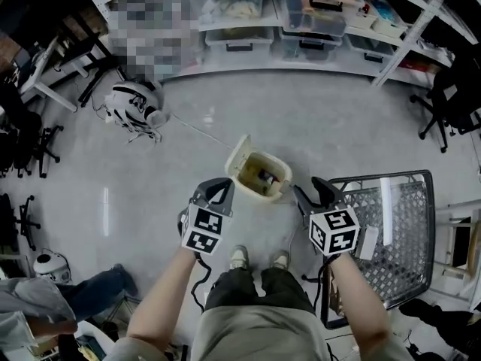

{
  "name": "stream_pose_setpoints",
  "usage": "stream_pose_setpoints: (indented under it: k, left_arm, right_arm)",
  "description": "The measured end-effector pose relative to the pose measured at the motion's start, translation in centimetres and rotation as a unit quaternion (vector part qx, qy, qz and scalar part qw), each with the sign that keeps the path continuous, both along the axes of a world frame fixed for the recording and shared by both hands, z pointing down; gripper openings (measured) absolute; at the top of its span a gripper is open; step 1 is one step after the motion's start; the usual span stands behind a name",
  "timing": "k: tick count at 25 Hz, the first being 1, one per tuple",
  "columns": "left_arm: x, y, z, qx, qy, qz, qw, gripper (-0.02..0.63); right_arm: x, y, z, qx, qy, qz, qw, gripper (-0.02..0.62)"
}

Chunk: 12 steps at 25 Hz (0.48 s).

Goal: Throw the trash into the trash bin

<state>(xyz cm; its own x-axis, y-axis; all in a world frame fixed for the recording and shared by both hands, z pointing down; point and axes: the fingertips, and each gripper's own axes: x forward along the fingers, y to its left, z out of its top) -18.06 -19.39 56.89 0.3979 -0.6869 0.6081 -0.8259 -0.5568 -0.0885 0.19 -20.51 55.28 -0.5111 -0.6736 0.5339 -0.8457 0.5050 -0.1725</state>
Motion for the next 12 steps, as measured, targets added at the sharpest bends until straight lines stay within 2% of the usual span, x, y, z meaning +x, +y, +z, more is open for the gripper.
stream_pose_setpoints:
  k: [6, 12]
  left_arm:
    - [2.2, 0.8, -8.9, 0.039, 0.002, 0.030, 0.9988, 0.003]
    - [4.1, 1.9, -18.0, 0.113, -0.005, 0.066, 0.9914, 0.003]
  right_arm:
    - [2.5, 1.8, -10.5, 0.053, -0.039, 0.033, 0.997, 0.218]
    - [4.1, 4.8, -18.5, 0.099, -0.070, 0.060, 0.991, 0.218]
